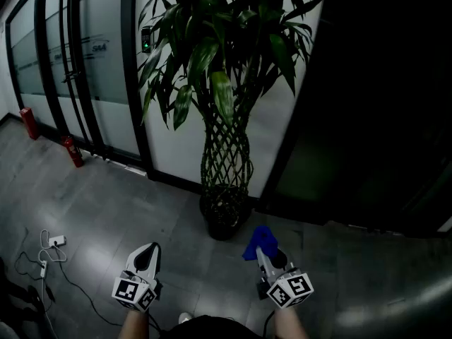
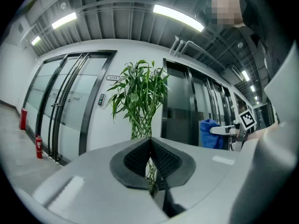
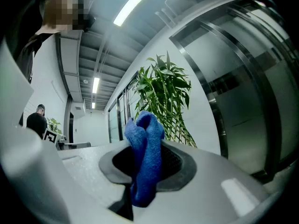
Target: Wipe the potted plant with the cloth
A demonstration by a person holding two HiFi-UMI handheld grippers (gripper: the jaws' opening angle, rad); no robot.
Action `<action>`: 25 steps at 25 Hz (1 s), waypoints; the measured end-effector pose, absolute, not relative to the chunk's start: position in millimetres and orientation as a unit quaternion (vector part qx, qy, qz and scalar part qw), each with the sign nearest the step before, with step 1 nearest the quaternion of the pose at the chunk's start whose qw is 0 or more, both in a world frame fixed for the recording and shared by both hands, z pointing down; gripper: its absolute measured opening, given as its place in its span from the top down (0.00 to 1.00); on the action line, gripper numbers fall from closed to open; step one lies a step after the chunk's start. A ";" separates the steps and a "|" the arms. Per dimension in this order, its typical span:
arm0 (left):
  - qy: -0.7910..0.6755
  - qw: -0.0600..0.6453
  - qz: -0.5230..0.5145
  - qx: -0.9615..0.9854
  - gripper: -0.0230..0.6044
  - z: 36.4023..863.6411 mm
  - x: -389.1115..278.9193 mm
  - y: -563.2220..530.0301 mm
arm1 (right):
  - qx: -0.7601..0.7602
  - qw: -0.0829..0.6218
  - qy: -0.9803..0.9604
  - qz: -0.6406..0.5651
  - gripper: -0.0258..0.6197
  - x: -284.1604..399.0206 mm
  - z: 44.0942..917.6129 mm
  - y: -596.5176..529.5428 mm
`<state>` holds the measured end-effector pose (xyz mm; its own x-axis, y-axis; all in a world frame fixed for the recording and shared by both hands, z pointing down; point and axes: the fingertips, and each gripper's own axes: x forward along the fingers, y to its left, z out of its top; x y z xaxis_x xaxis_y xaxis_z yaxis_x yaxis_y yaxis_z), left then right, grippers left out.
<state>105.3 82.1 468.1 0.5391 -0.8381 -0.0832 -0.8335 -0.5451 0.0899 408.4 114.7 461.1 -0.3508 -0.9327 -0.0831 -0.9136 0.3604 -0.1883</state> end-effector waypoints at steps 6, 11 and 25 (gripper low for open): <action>-0.488 0.037 -0.053 0.870 0.95 482.3 98.9 95.6 | -0.560 0.061 0.824 -0.066 0.82 404.2 480.9 122.1; -0.476 0.038 -0.049 0.877 0.95 490.1 106.8 89.6 | -0.563 0.064 0.822 -0.059 0.82 407.5 475.8 120.2; -0.439 0.009 -0.061 0.896 0.95 462.1 125.5 65.6 | -0.577 0.083 0.812 -0.039 0.82 410.7 455.4 103.5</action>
<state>125.5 65.6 462.1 0.6071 -0.7881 -0.1012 -0.7861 -0.6143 0.0685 410.7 103.5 455.4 -0.3210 -0.9428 -0.0901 -0.9300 0.3318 -0.1582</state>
